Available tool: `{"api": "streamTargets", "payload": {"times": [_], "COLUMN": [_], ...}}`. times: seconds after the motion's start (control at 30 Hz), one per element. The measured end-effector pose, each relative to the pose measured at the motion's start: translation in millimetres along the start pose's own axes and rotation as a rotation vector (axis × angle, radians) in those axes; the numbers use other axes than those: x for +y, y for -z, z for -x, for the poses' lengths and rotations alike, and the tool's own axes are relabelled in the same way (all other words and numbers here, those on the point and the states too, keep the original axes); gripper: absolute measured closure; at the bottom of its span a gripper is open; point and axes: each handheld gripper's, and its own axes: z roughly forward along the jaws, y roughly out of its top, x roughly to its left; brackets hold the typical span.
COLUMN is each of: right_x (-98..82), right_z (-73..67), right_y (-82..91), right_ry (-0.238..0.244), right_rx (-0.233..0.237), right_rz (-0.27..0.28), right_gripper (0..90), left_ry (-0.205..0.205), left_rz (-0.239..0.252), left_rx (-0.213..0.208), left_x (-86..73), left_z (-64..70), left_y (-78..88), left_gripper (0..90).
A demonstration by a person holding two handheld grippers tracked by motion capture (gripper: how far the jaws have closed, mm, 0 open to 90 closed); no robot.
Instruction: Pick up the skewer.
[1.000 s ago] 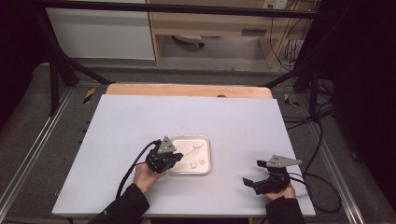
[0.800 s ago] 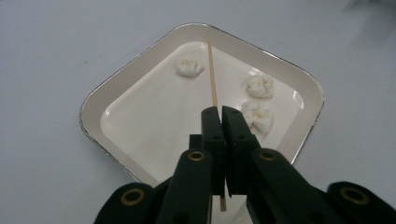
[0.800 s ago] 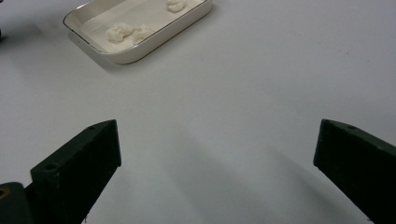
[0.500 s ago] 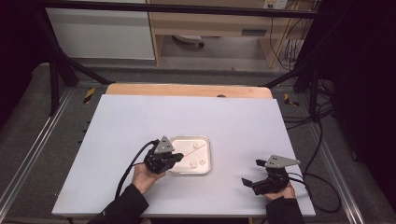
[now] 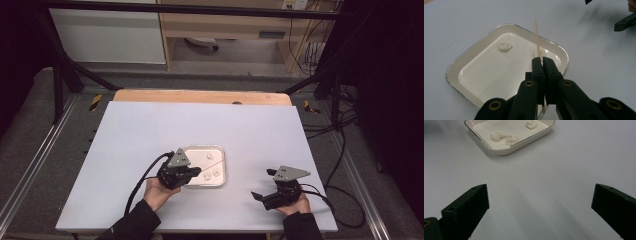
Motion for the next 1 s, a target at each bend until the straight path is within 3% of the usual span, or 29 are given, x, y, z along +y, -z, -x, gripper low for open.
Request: {"api": "streamTargets", "payload": {"times": [0.47,0.63,0.73,0.97,1.0], "right_x": [20.9,32.5,36.1,47.5,47.5], "right_z": [-12.7,-22.0,-25.3,-36.7,-36.7], "right_y": [-10.5,-16.1,-17.5,-22.1,-22.1], "right_ry": [0.101,0.185,0.210,0.336,0.336], "right_rx": [-0.009,-0.035,-0.044,-0.096,-0.096], "right_rz": [-0.026,-0.056,-0.061,-0.093,-0.093], "right_gripper": [2.6,3.2,3.8,7.6,7.6], "left_ry": [-0.025,-0.040,-0.056,-0.067,-0.068], "left_rz": [0.002,-0.001,-0.007,-0.018,-0.019], "left_rx": [-0.033,-0.042,-0.047,-0.061,-0.064], "left_x": [11.5,19.0,23.0,28.5,29.1], "left_z": [12.9,17.9,21.1,24.6,25.6], "left_y": [-0.9,-4.4,-6.8,-13.2,-14.1], "left_gripper": [88.7,88.7,88.7,88.7,88.7]}}
